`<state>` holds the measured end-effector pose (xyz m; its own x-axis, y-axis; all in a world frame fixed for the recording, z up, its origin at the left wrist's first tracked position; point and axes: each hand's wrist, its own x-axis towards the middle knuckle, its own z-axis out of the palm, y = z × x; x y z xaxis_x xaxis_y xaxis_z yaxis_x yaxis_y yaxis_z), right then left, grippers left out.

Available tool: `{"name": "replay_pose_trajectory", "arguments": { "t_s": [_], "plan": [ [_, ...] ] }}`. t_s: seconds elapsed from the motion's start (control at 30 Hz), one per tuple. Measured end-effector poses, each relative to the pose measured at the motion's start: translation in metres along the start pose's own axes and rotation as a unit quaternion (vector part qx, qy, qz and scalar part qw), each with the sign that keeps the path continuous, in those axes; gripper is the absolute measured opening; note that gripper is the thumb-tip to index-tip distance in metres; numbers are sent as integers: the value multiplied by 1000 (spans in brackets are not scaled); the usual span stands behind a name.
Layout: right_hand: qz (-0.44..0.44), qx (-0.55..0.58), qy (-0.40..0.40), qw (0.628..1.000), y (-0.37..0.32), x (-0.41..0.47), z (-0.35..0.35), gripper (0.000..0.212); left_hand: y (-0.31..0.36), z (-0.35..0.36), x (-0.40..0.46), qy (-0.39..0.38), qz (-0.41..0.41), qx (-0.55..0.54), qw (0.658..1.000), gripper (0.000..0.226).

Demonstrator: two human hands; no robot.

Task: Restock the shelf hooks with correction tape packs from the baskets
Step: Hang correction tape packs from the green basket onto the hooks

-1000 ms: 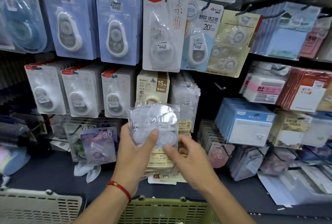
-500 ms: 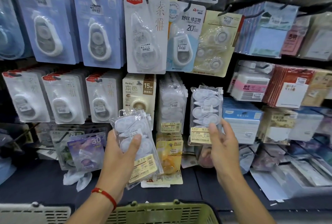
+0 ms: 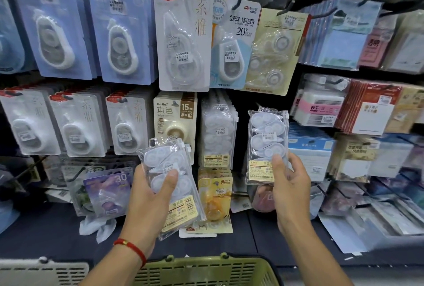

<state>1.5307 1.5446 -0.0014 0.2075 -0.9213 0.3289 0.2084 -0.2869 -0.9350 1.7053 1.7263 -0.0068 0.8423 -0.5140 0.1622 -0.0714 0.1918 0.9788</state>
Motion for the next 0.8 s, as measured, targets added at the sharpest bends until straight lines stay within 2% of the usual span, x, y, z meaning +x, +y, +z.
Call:
{"name": "replay_pose_trajectory", "arguments": {
  "t_s": [0.17, 0.23, 0.3, 0.33, 0.37, 0.4, 0.47, 0.5, 0.57, 0.63, 0.7, 0.8],
  "plan": [
    [29, -25, 4, 999, 3, -2, 1, 23, 2, 1, -1, 0, 5, 8, 1000, 40],
    [40, -124, 23, 991, 7, -1, 1, 32, 3, 1, -2, -3, 12, 10, 1000, 41],
    [-8, -299, 46, 953, 11, -3, -2, 44, 3, 1, -2, -8, 15, 16, 1000, 43],
    [-47, -335, 49, 940, 10, -5, -2, 42, 3, 2, -3, -10, 16, 19, 1000, 44],
    [-70, -326, 36, 942, 9, -7, 0, 35, 3, 2, -3, -12, 16, 21, 1000, 44],
    [-73, -284, 4, 956, 6, -10, 4, 24, 3, 3, -4, -15, 15, 23, 999, 45],
    [-36, -214, -125, 968, 4, -20, 14, 7, 3, 7, -6, -23, 7, 24, 999, 48],
    [-22, -197, -199, 960, 4, -27, 20, 5, 2, 9, -8, -26, 2, 24, 999, 50],
    [-7, -186, -308, 933, 4, -42, 31, 22, 0, 13, -10, -30, -4, 35, 999, 53],
    [-23, -205, -346, 915, 6, -53, 39, 35, -1, 15, -13, -36, -6, 46, 998, 57],
    [-31, -222, -347, 911, 5, -56, 42, 39, -1, 16, -15, -37, -7, 49, 998, 59],
    [10, -172, -344, 923, 2, -53, 40, 25, 2, 16, -15, -38, -12, 33, 999, 52]
  ]
}}
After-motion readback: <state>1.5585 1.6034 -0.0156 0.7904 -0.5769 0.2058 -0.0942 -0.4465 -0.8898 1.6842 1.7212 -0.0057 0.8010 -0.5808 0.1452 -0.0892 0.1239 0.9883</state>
